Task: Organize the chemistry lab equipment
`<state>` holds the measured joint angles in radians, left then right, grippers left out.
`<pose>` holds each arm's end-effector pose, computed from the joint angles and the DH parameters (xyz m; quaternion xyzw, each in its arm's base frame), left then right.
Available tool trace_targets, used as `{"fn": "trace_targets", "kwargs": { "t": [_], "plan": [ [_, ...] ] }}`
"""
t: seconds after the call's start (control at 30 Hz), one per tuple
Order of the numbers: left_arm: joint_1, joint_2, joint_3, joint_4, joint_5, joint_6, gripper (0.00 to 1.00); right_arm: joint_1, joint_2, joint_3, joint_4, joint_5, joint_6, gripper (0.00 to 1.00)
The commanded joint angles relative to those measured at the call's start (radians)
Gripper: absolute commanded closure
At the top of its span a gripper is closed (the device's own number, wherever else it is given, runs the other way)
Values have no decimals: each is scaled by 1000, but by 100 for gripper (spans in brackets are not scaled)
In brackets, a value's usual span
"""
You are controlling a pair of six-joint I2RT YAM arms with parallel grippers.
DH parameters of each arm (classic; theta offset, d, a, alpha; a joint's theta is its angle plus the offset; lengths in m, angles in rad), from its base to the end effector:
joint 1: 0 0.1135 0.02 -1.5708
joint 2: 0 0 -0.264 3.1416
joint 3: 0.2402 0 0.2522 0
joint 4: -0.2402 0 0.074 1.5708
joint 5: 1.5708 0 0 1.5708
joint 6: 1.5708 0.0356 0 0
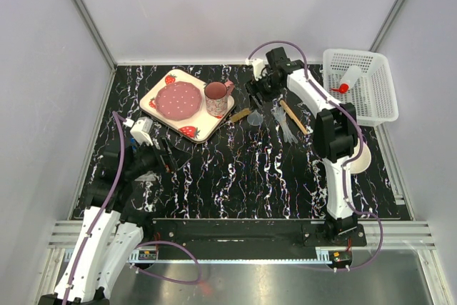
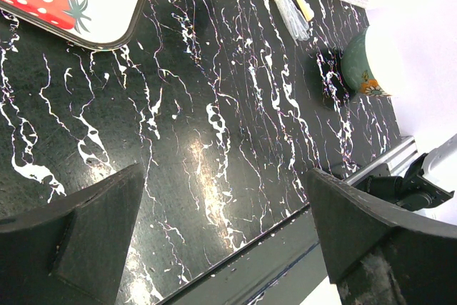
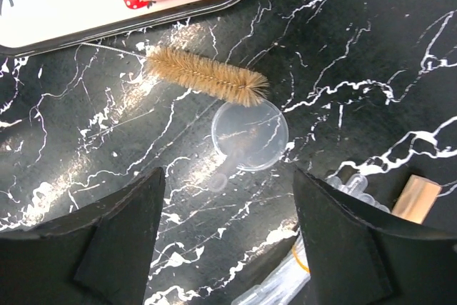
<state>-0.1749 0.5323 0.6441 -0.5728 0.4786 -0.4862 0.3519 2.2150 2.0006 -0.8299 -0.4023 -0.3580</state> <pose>0.1191 -0.0377 0.2875 -0.0046 0.8351 -0.3567 0.4187 0.4498 0.1800 0.2388 -0.3775 0.8690 0.1921 0.2556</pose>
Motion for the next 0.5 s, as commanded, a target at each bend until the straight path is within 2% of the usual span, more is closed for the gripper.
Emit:
{"fn": "trace_targets", "kwargs": {
  "t": [0.0,0.23,0.27,0.33,0.37,0.47],
  "plan": [
    [5,0,-1,62,31,14,1,21,17,29,25,22,11,25],
    [5,-5,-3,62,31,14,1,33,29,29,23,39,-2,46],
    [5,-5,-3,63,32,14,1,33,31,36,18,42,-6,54],
    [6,-5,-3,62,32,14,1,35,43,47,9,43,-6,63],
    [5,-6,-3,62,32,14,1,35,48,61,-3,45,-10,72],
    [5,-11,-3,62,29,14,1,33,43,55,-12,46,-16,82]
  ]
}}
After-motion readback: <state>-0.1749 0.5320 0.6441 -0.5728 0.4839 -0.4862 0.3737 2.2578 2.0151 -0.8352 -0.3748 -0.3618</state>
